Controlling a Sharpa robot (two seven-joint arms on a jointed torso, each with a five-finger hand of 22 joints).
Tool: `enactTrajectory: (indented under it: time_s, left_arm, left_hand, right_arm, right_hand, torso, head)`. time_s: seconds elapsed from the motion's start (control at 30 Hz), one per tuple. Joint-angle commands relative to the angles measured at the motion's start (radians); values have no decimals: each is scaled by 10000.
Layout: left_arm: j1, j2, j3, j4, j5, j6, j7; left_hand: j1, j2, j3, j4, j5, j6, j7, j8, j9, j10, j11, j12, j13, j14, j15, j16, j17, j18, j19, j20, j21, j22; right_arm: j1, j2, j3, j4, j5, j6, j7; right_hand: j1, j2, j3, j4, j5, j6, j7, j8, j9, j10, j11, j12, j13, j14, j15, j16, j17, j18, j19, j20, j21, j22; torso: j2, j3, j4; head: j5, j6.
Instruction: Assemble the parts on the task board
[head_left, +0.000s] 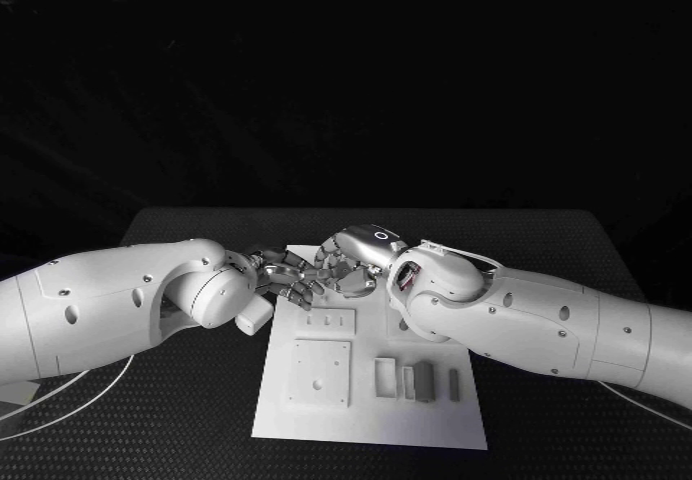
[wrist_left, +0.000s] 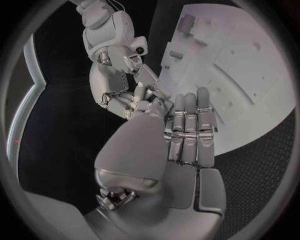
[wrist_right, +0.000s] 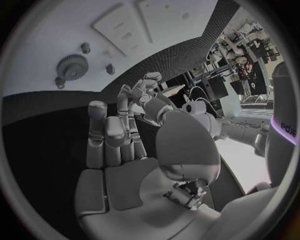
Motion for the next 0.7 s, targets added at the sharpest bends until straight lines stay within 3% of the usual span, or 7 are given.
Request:
enactTrajectory:
  time_s: [0.03,0.47,0.7]
  left_arm:
    - [44,48,53,87,113,43,421]
    - [44,14,53,86,-24,105,348]
    - [43,-22,52,55,-384,143,101]
  left_hand:
    - [208,-13,139,-7,14,106,-34,65,56,97,-27,-13,19,39,17,53,26,126,-31,-59,-62,18]
    - [239,-45,437,15,18,303,-121,169,109,310,-108,55,80,137,-23,135,96,103,45,-91,-65,81]
    - [192,-26,544,-1,18,436,-186,235,143,461,-177,117,139,237,-91,268,202,112,165,-154,15,190]
  right_arm:
    - [-47,36,-29,25,-23,278,175]
    - [-51,-11,-30,-212,-151,62,139]
    - [-116,-197,-27,-198,-136,-744,85]
  right_hand:
    - [62,38,-54,-26,12,-155,202,64,-7,38,45,-43,-26,-89,0,-53,-12,529,-13,-39,-60,190]
    - [112,-83,-73,-33,15,-383,284,-37,-77,-122,124,-192,-119,-96,73,-60,-20,529,-22,-41,-83,182]
    - [136,-134,-80,-30,13,-427,310,-47,-92,-158,152,-227,-143,-88,102,-52,-20,529,-10,-42,-83,183]
  torso:
    - [0,4,3]
    - [4,6,-5]
    - [-2,6,12]
  head:
    - [1,-3]
    - [-11,11]
    - [-11,31]
